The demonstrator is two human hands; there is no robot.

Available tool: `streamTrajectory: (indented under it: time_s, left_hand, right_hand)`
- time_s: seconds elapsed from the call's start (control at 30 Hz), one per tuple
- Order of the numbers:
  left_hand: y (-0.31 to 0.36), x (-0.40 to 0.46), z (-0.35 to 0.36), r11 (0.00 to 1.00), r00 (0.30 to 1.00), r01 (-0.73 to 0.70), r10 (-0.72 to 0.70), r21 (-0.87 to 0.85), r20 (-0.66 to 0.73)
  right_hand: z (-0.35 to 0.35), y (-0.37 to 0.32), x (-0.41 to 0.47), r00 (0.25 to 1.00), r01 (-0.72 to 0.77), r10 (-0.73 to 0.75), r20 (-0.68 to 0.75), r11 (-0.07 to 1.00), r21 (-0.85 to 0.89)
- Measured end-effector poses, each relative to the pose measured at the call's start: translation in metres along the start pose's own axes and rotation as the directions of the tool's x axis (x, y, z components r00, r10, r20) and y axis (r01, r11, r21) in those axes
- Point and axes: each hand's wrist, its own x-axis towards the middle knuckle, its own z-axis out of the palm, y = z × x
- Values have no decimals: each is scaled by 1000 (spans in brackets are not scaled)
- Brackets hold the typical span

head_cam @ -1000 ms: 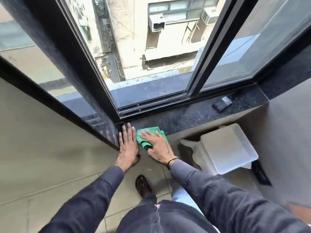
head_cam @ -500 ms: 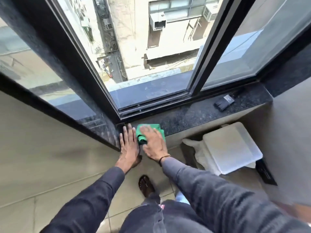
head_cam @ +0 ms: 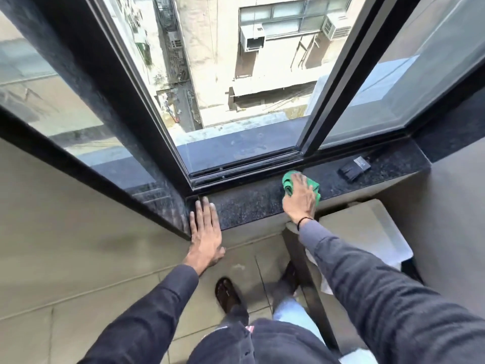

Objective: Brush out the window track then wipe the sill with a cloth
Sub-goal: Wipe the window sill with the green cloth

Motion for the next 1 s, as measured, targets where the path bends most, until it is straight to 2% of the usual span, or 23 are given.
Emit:
streamTrajectory:
  time_s: [0.1,0.2,0.27,0.33,0.4,0.47,0.57,0.67,0.73,0.77,0.8,0.83,0.87,0.9,0.93,0.97,1.0]
  left_hand:
    - [-1,2,6,1000,1000,-6,7,21,-24]
    - [-3,3,8,1000,1000,4,-4,-1,-19]
    - [-4,2,9,1000,999,-16,16,-4,-39]
    - [-4,1,10,999,998,-36,35,-22,-59]
    - [-4,2,12,997,997,-36,30,-66,-77]
    - [-4,4,14,992,996,-40,30,-117,-86]
    - [-4,7,18,988,992,-48,29,-148,-124]
    - [-4,7,22,976,989,-64,34,-207,-145]
    - [-5,7,15,960,987,-70,26,-273,-160]
    - [-4,8,6,929,988,-59,2,-365,-156]
    - [-1,10,-8,857,989,-45,-36,-514,-146]
    - [4,14,-23,709,990,-36,-72,-705,-123]
    - [10,18,-43,494,994,-28,-75,-869,-74]
    - [20,21,-62,285,998,-17,-54,-958,-34]
    - [34,26,-78,155,1000,17,-26,-988,14]
    - [50,30,-91,91,999,49,11,-995,50]
    - [67,35,-101,106,998,46,40,-993,51]
  right_hand:
    - [32,-44,-33,958,238,-241,156,971,40]
    - [47,-43,-63,802,519,-521,293,850,89]
    - [38,-15,-55,761,578,-568,313,813,71]
    - [23,17,-35,853,475,-471,226,879,43]
    - [5,34,-18,958,269,-273,91,961,57]
    - [2,27,-16,991,132,-133,16,990,55]
    - [14,-6,-35,986,131,-138,96,989,75]
    - [37,-36,-53,910,210,-264,319,958,195]
    - [39,-52,-53,885,101,-239,401,936,336]
    - [35,-56,-50,882,-30,-186,433,895,445]
    - [29,-59,-47,878,-173,-140,458,799,576]
    - [22,-57,-45,876,-294,-101,471,663,689]
    - [14,-54,-44,870,-393,-69,488,500,772]
    - [3,-50,-44,856,-466,-52,514,352,812]
    - [-7,-42,-42,850,-509,-19,527,231,829]
    - [-20,-33,-42,851,-521,8,526,151,840]
    - [-28,-20,-39,852,-524,54,521,92,847]
